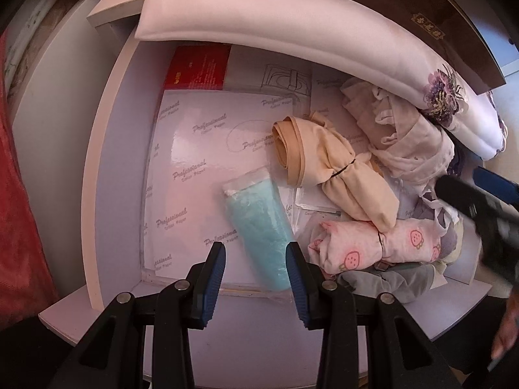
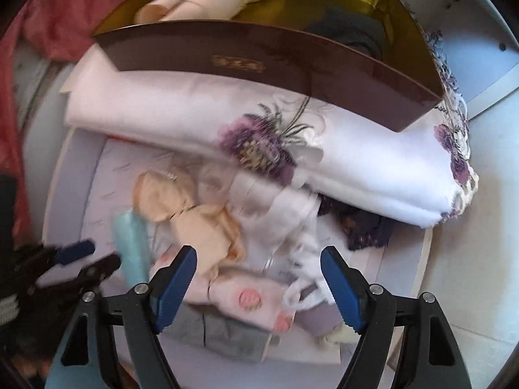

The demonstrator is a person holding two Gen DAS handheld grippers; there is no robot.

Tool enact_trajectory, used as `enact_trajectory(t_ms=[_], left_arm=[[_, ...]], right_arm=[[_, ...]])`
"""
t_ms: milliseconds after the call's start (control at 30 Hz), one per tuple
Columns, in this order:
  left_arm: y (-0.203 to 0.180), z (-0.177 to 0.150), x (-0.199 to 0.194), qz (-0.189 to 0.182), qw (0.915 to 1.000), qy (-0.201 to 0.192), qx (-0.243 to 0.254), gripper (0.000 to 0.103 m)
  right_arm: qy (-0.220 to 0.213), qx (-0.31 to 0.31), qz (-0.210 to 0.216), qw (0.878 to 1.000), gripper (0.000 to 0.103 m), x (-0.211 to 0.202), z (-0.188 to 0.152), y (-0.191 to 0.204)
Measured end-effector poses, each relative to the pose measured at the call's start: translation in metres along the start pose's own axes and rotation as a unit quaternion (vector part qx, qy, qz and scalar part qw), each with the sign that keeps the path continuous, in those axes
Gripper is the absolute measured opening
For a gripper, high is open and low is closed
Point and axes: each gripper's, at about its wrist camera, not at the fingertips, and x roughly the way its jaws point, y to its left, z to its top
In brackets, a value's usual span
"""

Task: Organize soft objects
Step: 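Lift the white cloth up and carry it into the gold tray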

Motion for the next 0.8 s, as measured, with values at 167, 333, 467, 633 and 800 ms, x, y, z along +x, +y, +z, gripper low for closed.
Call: enact_trajectory(t_ms=[167, 333, 467, 633, 800], left_arm=[[0.000, 0.001, 0.002, -0.003, 1.0000, 0.000, 0.003, 0.038], [-0.002, 0.001, 0.004, 0.000, 1.0000, 0.004, 0.005, 0.038], [-0.003, 0.000, 0.009, 0.006, 0.9999, 0.008, 0.006, 0.039], [-0.002, 0.001, 0.014, 0.012, 0.9998, 0.010, 0.008, 0.039], [-0.004, 0.003, 0.010, 0.014, 0.9999, 0.003, 0.008, 0.039]], right_arm=[[0.005, 0.015, 0.014, 1.000, 0.078, 0.024, 0.011, -0.010], [0.006, -0.018, -0.007, 1.000, 0.067, 0.047, 0.025, 0.000], [0.026, -0.024, -0.012, 0.999, 0.029, 0.063, 0.028, -0.001], [0.021, -0.028, -0.008, 0.999, 0.015, 0.042, 0.026, -0.001], [0.024, -0.013, 0.008, 1.000, 0.014, 0.016, 0.021, -0.006]])
